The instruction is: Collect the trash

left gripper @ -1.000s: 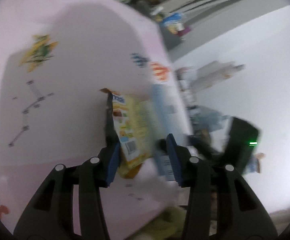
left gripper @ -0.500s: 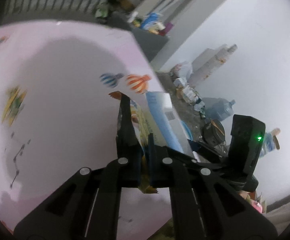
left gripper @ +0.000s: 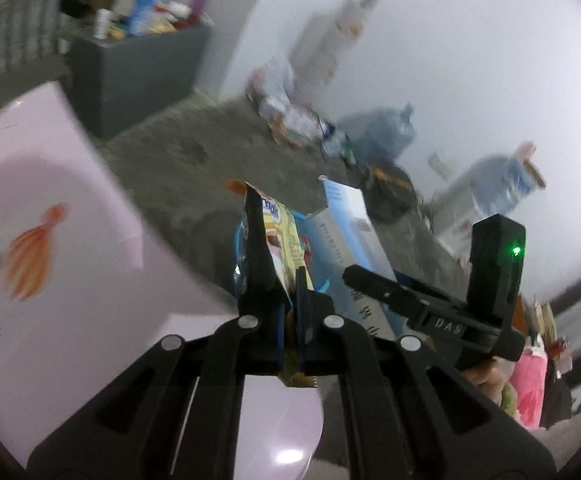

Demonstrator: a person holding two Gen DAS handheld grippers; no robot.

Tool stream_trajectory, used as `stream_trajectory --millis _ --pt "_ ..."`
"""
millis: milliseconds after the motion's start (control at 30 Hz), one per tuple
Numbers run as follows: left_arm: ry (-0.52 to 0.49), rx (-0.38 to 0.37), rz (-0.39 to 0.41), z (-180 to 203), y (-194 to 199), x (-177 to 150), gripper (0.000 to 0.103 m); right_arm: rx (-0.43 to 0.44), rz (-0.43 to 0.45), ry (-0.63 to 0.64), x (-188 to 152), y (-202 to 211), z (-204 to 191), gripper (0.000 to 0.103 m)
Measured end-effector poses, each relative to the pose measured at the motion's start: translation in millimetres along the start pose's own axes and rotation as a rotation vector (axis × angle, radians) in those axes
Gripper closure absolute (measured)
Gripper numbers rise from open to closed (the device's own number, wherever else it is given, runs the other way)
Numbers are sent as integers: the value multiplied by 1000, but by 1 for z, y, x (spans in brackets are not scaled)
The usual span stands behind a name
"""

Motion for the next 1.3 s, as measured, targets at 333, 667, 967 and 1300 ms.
stream_trajectory --millis 333,667,967,1300 --pt "-37 63 -259 16 -195 53 101 -202 -82 -81 64 -92 131 30" --pt "14 149 -337 -3 -284 57 59 -323 -167 -207 58 -168 219 23" --pt "42 121 -217 -15 -231 79 45 -416 -103 -140 53 -148 207 20" --pt "-5 174 37 -18 -78 83 23 -387 -13 30 45 -89 115 20"
Point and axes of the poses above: each gripper's, at about its wrist camera, not at the fingertips, and y roughly against the way its jaws point, z to its right, x to its top, the point moved 1 cm from there along -y, roughly the way its jaws point
